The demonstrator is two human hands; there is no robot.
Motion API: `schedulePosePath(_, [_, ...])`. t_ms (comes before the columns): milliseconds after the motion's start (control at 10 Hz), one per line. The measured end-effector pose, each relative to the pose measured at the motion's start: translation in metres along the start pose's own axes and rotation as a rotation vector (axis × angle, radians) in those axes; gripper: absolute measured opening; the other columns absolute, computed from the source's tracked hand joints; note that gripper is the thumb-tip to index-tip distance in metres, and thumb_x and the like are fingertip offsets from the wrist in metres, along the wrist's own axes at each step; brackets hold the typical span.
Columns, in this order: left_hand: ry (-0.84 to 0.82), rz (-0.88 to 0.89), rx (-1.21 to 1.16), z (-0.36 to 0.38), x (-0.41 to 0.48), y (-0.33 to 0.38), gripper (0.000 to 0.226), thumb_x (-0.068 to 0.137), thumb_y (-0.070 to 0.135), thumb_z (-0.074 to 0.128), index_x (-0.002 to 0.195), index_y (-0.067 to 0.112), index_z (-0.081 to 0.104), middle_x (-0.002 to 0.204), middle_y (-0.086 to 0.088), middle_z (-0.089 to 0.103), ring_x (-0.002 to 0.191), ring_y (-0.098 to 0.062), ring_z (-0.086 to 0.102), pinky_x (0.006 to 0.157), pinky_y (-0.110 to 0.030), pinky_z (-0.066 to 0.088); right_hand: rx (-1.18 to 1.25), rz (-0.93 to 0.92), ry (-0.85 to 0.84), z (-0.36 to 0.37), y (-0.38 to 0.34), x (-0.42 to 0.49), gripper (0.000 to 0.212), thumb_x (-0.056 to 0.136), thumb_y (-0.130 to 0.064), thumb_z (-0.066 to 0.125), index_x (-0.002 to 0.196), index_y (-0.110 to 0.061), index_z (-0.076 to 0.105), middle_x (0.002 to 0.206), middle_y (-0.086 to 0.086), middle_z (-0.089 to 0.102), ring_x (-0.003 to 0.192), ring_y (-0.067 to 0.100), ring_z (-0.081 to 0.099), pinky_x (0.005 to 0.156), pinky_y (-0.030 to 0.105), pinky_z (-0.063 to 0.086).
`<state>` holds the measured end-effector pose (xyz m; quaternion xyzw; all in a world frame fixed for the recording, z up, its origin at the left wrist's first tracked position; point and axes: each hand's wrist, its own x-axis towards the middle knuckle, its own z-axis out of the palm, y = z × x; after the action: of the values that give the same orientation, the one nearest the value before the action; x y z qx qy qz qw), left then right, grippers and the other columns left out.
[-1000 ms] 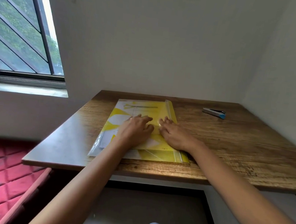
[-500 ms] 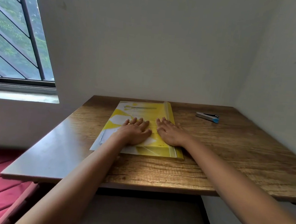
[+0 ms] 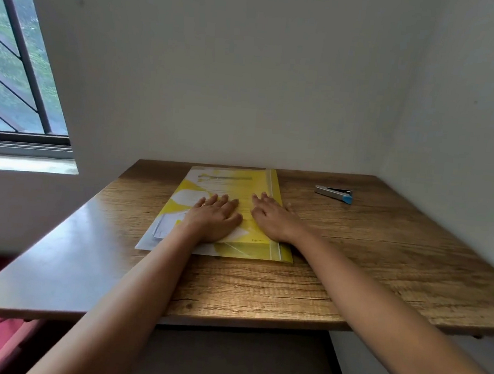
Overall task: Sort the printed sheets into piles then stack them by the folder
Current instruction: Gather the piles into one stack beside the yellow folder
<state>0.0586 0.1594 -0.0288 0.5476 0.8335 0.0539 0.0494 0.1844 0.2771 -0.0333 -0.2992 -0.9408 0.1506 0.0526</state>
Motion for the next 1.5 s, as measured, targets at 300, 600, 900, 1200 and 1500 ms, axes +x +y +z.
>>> schedulePosePath(300, [0.054,0.082,-0.111,-0.006,-0.004,-0.005,0.056,0.101,0.045,0.030,0.153,0.028,0.019,0.161,-0.001,0.011,0.149,-0.017,0.007,0.121,-0.040,0.002,-0.028,0.385,0.380,-0.046,0.110,-0.002,0.066,0.090,-0.017,0.049,0.150,-0.008,0.020,0.157,0.019,0.010,0.146,0.034,0.004,0.119,0.048,0.012])
schedulePosePath(600, [0.006,0.069,-0.070,-0.004,-0.005,-0.002,0.065,0.098,0.056,0.030,0.154,0.030,0.011,0.162,0.000,0.005,0.149,-0.016,0.001,0.121,-0.040,-0.003,0.041,0.330,0.366,-0.048,0.140,0.003,0.052,0.091,-0.012,0.048,0.141,-0.006,0.037,0.141,0.023,0.039,0.131,0.036,0.036,0.106,0.037,0.033])
schedulePosePath(900, [0.012,0.060,-0.059,-0.003,-0.005,-0.003,0.065,0.098,0.057,0.029,0.154,0.031,0.011,0.162,0.001,0.005,0.149,-0.016,0.002,0.121,-0.039,-0.002,-0.145,0.346,0.469,-0.042,0.110,-0.003,0.030,0.089,-0.026,0.054,0.113,-0.010,0.062,0.115,0.017,0.058,0.110,0.035,0.049,0.087,0.037,0.041])
schedulePosePath(1200, [0.013,0.050,-0.056,-0.002,-0.007,-0.001,0.065,0.097,0.058,0.028,0.154,0.031,0.011,0.162,0.001,0.005,0.149,-0.016,0.002,0.120,-0.039,-0.002,0.044,0.287,0.379,-0.048,0.094,-0.019,0.039,0.091,-0.016,0.058,0.129,-0.009,0.056,0.124,0.013,0.059,0.107,0.024,0.056,0.068,0.021,0.036])
schedulePosePath(1500, [0.010,0.049,-0.057,-0.002,-0.006,-0.001,0.065,0.097,0.058,0.029,0.154,0.030,0.011,0.162,0.001,0.005,0.149,-0.016,0.002,0.120,-0.039,-0.002,0.111,0.290,0.486,-0.036,0.088,-0.017,0.037,0.089,-0.027,0.062,0.117,-0.003,0.057,0.109,0.014,0.060,0.085,0.019,0.052,0.064,0.026,0.036])
